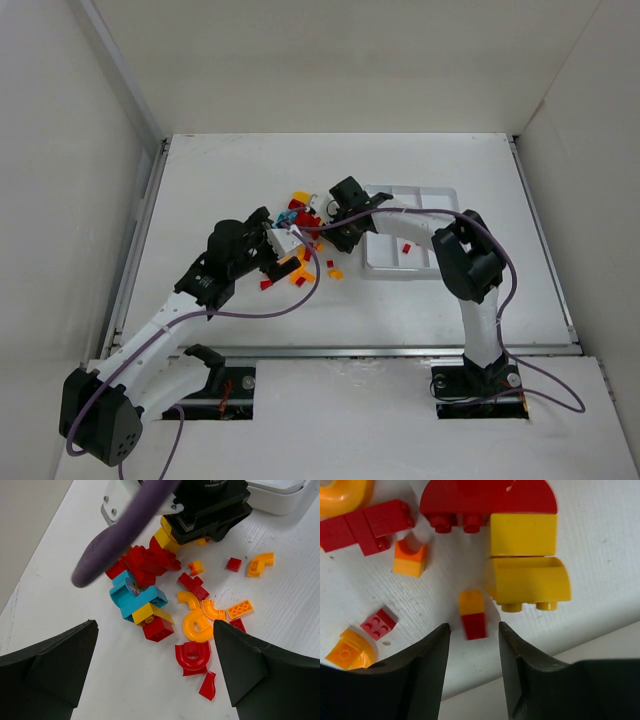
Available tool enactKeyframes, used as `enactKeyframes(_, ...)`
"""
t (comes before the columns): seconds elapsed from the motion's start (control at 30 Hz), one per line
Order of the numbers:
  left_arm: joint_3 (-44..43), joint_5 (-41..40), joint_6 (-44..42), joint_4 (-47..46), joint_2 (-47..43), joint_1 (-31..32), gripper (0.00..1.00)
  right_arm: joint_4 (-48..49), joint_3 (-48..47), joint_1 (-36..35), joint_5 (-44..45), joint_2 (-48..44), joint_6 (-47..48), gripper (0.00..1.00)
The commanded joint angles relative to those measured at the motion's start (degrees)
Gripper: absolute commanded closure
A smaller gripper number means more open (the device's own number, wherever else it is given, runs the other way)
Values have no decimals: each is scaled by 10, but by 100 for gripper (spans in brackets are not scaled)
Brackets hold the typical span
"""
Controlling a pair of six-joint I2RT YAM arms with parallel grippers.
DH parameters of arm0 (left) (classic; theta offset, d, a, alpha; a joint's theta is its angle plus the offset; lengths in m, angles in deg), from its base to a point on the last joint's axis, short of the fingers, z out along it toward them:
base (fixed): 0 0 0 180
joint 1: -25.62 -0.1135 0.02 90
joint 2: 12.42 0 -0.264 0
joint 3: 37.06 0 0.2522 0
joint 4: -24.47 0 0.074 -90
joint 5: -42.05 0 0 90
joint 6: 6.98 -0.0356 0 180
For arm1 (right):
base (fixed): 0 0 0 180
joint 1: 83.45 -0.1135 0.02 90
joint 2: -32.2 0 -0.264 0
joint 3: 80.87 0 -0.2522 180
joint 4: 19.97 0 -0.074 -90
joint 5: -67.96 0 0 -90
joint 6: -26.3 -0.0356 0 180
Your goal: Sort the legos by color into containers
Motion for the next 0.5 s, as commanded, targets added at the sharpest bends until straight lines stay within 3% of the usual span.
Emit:
enactKeyframes(0.0,0,-3,-5,-22,-13,4,0,-18,-17,-1,-19,8,13,53)
enactKeyframes(0.13,5,-3,-5,-22,-18,4,0,-18,-11,-1,-19,3,13,65)
enactKeyframes(0.27,5,-3,-10,-22,-18,4,0,-13,9,-1,-19,-11,8,70)
enactKeyframes(0.47,5,-3,-10,-22,-18,4,0,-2,14,-1,-35,-39,-18,95)
